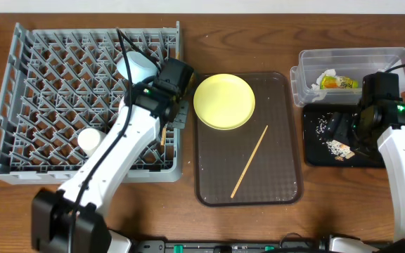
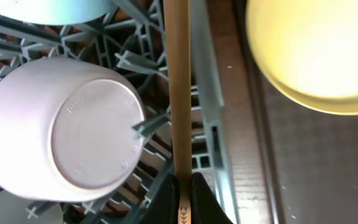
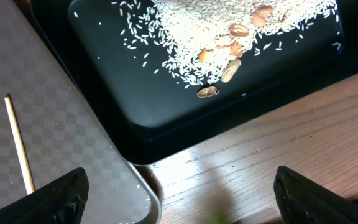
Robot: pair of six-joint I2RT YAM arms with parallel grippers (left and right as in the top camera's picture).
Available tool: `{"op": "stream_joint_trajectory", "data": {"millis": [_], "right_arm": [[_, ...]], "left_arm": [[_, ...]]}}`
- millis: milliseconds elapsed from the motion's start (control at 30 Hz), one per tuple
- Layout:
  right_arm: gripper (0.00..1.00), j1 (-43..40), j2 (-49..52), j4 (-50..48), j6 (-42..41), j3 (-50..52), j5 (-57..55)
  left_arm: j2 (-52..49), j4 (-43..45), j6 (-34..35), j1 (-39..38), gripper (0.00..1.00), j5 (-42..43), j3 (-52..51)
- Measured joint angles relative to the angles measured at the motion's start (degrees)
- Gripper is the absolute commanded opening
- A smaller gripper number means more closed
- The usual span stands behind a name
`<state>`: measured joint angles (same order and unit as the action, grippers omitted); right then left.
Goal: Sort waste into correct bins and load items into the dishwasher rack
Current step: 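Insert the chopstick into the rack beside the bowls and release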
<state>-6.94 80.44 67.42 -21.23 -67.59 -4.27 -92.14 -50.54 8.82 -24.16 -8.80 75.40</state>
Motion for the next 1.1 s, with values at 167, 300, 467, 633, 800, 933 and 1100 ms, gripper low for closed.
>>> {"op": "stream_joint_trajectory", "data": {"millis": [167, 300, 467, 633, 800, 933, 1100], "right_arm": [[0.93, 0.0, 0.0, 0.0, 0.0, 0.0, 0.0], [0.93, 0.0, 0.0, 0.0, 0.0, 0.0, 0.0], [0.93, 0.0, 0.0, 0.0, 0.0, 0.0, 0.0], [0.93, 0.0, 0.0, 0.0, 0.0, 0.0, 0.0], [0.93, 0.0, 0.0, 0.0, 0.0, 0.0, 0.0], [0.93, 0.0, 0.0, 0.0, 0.0, 0.0, 0.0], [0.93, 0.0, 0.0, 0.0, 0.0, 0.0, 0.0]], "left_arm": [[-3.8, 1.1, 0.4, 0.9, 0.17, -0.2, 0.0], [-5.7, 1.5, 0.4, 0.9, 0.50, -0.2, 0.0], [-5.6, 1.5, 1.0, 0.9, 0.55, -0.4, 0.0], [-2.6, 2.3, 1.1, 0.0, 0.55, 2.3, 0.0], [1.4, 4.8, 1.2, -4.3, 0.55, 9.1, 0.0], [0.7, 6.4, 1.3, -10.7, 0.55, 12.0, 0.0], [-2.7, 8.2, 1.3, -18.8, 0.55, 13.6, 0.0]]}}
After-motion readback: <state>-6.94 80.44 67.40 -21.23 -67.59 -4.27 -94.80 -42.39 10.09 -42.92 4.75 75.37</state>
